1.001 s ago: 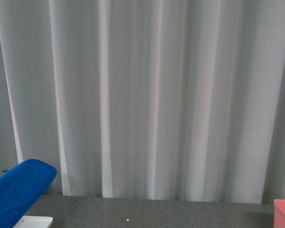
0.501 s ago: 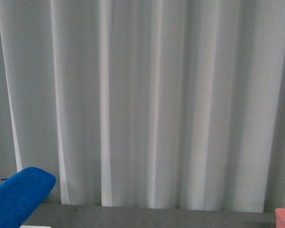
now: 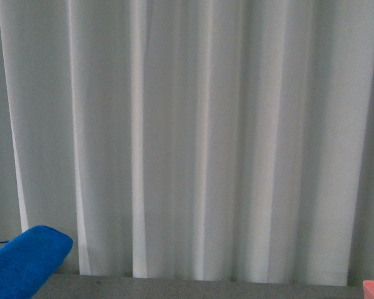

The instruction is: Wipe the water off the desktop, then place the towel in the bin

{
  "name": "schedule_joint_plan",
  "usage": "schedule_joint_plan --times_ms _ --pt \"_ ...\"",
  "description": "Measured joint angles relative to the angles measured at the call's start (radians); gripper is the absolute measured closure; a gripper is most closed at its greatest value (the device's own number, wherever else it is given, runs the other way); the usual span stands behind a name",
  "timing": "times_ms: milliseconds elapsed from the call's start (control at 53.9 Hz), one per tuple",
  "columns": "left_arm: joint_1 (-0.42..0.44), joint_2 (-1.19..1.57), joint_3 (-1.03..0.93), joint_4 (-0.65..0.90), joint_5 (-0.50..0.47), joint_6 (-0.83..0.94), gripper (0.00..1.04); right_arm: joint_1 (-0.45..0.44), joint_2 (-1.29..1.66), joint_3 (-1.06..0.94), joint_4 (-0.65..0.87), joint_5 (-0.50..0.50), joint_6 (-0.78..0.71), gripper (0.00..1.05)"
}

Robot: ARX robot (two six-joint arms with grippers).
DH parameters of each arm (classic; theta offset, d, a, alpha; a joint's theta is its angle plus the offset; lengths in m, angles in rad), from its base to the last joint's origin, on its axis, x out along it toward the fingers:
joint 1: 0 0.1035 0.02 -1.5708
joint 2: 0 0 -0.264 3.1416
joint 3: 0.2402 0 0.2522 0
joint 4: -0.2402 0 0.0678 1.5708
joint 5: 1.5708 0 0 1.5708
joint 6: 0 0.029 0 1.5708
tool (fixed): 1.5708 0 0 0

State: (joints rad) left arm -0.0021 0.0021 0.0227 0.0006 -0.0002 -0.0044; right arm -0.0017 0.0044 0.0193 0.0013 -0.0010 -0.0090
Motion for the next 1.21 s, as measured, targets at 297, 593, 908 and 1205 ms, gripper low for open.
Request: schedule_joint_plan --times_ms 297,593,908,1205 --pt "-0.066 0.422 0.106 0.109 0.047 -0.049 0.07 0.0 -0.001 0.0 0.0 -0.001 0.0 0.07" --pt "-0.059 1.256 0.491 0.403 0.084 0.167 0.07 0.0 -0.001 0.0 0.0 0.0 0.0 0.07" --pt "-0.051 1.646 0.862 0.403 -0.019 0.259 0.07 0.0 -0.001 0.0 0.0 0.0 0.0 0.07" --pt "0.013 1.848 1.061 0.346 -0.1 0.299 0.07 0.0 -0.001 0.0 0.0 0.0 0.0 0.07"
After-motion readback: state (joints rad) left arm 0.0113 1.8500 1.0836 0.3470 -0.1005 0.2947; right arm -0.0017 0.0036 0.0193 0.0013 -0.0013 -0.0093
